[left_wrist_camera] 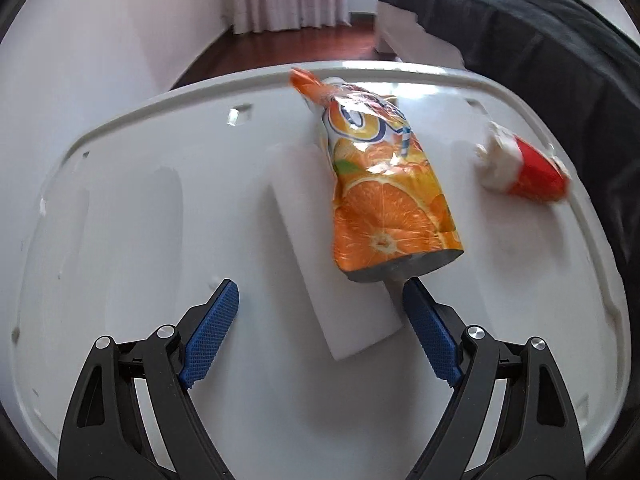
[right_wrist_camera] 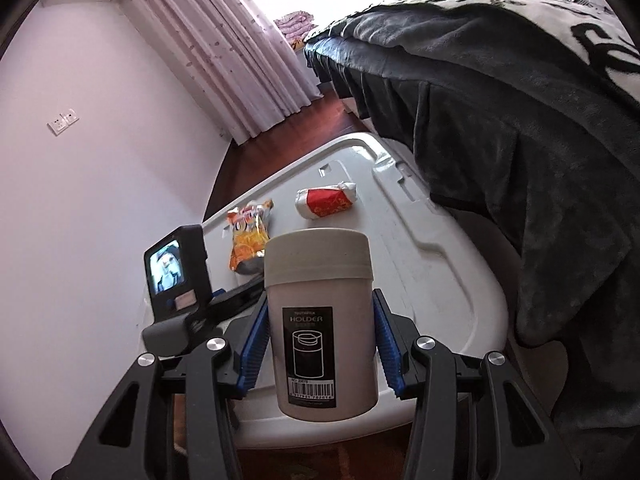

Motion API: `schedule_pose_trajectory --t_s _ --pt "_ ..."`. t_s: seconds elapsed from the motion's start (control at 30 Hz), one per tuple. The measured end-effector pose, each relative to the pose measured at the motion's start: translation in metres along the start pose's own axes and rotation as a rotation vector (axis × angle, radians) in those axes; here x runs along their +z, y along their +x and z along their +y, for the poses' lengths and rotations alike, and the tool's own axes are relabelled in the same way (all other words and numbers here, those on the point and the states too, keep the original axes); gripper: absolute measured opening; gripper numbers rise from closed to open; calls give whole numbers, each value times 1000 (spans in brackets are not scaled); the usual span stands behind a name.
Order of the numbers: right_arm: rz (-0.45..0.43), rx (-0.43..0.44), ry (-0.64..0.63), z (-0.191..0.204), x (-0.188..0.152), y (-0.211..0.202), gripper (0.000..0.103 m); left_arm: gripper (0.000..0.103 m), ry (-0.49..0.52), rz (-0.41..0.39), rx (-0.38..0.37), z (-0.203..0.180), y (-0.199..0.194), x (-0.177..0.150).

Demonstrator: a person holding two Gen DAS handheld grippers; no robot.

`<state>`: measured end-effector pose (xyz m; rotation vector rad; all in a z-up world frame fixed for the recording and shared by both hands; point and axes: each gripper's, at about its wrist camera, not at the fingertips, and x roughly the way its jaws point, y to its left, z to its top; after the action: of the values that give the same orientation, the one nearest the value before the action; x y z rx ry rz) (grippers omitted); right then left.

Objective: Collect trash
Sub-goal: 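Grasp the white container with the right gripper while the left grasps the white foam stick, then lower the container and foam stick into the bin and open both grippers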

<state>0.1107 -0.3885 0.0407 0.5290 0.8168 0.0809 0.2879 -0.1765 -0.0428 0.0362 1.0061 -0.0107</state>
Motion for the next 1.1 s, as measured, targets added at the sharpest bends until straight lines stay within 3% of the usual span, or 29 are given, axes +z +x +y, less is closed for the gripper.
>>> schedule_pose_trajectory --t_s 0.03,0.1,0.17,0.27,0.37,0.6,0.8,0.97,1.1 --pt "9 8 3 0 0 1 48 68 0 -13 22 2 0 0" --pt "16 10 3 2 -1 2 48 30 64 -54 63 1 -1 -3" --pt "21 17 0 5 0 3 48 25 125 -71 36 3 -3 -4" --pt "22 15 -9 9 -2 5 48 17 127 -78 -92 23 -11 -7" --pt "29 14 -15 13 -3 8 48 15 115 -73 -133 44 -27 -18" --pt "59 34 -69 36 -11 18 48 15 85 -148 -190 104 -108 -80" --pt "104 95 -150 68 -35 27 48 15 89 -182 -190 129 -174 -131" --pt "85 130 -251 94 -73 9 48 15 92 -165 -147 138 -213 -189" --pt "130 182 -298 105 -130 -11 48 15 83 -106 -147 142 -224 -235"
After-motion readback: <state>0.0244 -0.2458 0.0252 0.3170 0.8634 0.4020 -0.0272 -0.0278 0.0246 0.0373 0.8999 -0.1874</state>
